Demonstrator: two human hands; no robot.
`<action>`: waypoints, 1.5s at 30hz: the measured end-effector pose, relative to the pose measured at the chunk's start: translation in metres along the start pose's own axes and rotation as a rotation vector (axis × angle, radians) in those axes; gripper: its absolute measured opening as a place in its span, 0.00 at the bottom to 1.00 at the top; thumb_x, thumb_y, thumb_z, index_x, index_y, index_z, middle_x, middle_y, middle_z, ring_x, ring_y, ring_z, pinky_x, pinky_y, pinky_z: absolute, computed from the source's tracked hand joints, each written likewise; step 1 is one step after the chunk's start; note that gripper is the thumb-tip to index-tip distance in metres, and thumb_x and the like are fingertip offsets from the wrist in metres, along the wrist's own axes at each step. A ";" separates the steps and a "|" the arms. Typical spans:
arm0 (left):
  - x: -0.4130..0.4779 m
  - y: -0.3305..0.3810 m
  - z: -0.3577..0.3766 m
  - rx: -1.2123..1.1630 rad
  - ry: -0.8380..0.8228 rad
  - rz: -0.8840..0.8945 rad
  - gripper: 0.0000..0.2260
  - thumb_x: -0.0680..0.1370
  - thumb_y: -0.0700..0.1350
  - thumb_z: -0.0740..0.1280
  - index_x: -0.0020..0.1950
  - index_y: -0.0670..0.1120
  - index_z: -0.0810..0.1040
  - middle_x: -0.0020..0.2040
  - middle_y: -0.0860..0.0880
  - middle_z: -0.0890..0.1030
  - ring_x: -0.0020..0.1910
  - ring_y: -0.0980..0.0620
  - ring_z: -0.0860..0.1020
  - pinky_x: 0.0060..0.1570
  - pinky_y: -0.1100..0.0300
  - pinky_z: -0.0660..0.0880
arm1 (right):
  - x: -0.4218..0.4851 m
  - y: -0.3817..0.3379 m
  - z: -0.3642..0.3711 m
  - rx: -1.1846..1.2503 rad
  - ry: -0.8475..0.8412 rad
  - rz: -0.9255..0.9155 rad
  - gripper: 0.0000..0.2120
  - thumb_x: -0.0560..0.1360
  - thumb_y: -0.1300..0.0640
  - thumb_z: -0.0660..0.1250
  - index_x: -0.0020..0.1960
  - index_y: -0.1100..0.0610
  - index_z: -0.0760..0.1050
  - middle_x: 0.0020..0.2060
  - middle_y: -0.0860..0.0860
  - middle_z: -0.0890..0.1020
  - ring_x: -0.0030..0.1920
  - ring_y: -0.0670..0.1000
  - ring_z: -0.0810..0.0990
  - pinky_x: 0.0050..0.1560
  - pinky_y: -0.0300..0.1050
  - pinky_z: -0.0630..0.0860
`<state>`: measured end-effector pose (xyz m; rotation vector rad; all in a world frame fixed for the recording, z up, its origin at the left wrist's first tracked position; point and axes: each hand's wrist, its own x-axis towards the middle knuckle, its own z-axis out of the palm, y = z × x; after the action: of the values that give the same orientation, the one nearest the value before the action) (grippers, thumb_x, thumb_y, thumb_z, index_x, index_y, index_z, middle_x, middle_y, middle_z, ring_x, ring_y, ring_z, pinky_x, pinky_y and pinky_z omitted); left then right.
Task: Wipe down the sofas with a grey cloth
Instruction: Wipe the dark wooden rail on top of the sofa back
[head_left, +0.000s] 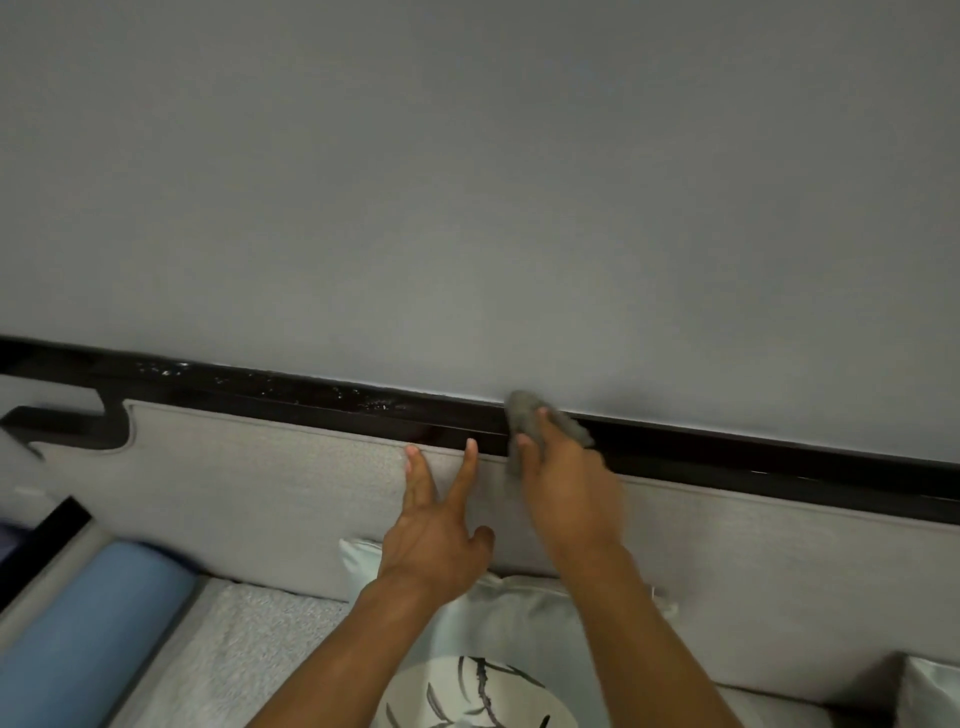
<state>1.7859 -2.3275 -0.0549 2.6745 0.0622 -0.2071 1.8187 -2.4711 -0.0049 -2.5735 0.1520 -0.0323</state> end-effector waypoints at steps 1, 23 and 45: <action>0.000 -0.001 0.000 0.005 0.000 0.000 0.44 0.81 0.58 0.63 0.70 0.72 0.23 0.77 0.43 0.22 0.83 0.44 0.43 0.60 0.56 0.76 | -0.001 -0.015 0.009 0.005 -0.044 -0.042 0.24 0.83 0.40 0.52 0.77 0.39 0.59 0.63 0.57 0.79 0.60 0.61 0.79 0.56 0.52 0.75; 0.015 -0.185 -0.083 -0.402 0.428 0.118 0.42 0.79 0.45 0.70 0.78 0.73 0.45 0.84 0.50 0.44 0.81 0.47 0.53 0.56 0.59 0.69 | 0.001 -0.115 0.084 0.007 0.097 0.134 0.23 0.77 0.30 0.55 0.71 0.29 0.65 0.59 0.54 0.81 0.57 0.61 0.80 0.52 0.52 0.75; 0.020 -0.220 -0.094 -0.001 0.227 0.115 0.46 0.81 0.58 0.64 0.74 0.69 0.24 0.75 0.47 0.18 0.81 0.45 0.33 0.48 0.65 0.76 | -0.005 -0.209 0.148 0.074 0.056 0.037 0.23 0.80 0.34 0.53 0.74 0.34 0.62 0.57 0.55 0.82 0.54 0.59 0.81 0.50 0.51 0.77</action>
<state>1.8012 -2.0890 -0.0711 2.6792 -0.0212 0.1331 1.8427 -2.2166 -0.0188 -2.4966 0.2151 -0.0951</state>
